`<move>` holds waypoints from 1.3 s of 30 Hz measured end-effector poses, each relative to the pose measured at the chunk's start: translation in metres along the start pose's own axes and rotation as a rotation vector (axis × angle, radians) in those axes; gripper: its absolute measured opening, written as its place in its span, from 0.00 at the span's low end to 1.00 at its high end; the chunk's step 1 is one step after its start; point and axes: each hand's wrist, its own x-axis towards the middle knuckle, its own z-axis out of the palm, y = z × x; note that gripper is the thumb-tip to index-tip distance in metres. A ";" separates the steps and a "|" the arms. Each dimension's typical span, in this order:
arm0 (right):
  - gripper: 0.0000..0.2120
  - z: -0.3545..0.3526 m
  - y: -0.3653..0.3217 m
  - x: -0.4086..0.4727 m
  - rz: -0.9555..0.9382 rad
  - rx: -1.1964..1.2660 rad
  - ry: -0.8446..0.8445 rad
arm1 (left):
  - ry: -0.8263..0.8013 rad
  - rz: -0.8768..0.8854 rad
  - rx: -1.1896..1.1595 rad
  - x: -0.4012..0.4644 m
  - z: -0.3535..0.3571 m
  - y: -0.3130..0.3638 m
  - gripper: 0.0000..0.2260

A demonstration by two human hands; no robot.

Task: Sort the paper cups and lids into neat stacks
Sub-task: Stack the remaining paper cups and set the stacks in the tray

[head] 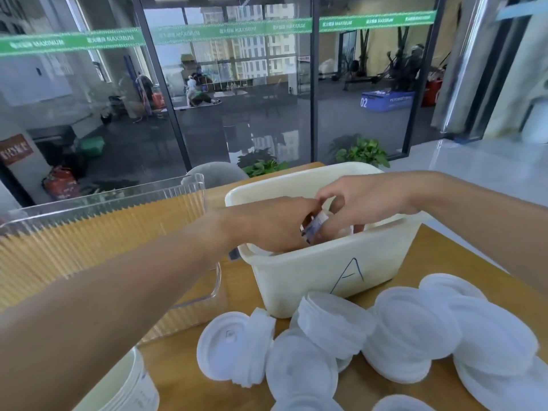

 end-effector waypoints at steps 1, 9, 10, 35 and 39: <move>0.18 0.001 -0.001 -0.003 -0.021 0.040 0.042 | 0.038 0.004 -0.010 -0.001 0.000 -0.001 0.23; 0.23 0.011 -0.022 -0.035 -0.102 0.290 0.386 | 0.271 -0.090 -0.286 -0.049 -0.024 -0.006 0.12; 0.23 0.013 -0.027 -0.039 -0.109 0.311 0.421 | 0.310 -0.108 -0.295 -0.060 -0.028 -0.010 0.14; 0.09 0.151 -0.127 -0.058 -0.379 0.224 0.574 | 0.149 -0.313 0.076 -0.290 0.006 -0.041 0.33; 0.08 0.156 -0.116 -0.066 -0.373 0.242 0.594 | 0.162 -0.320 0.020 -0.290 0.035 -0.042 0.36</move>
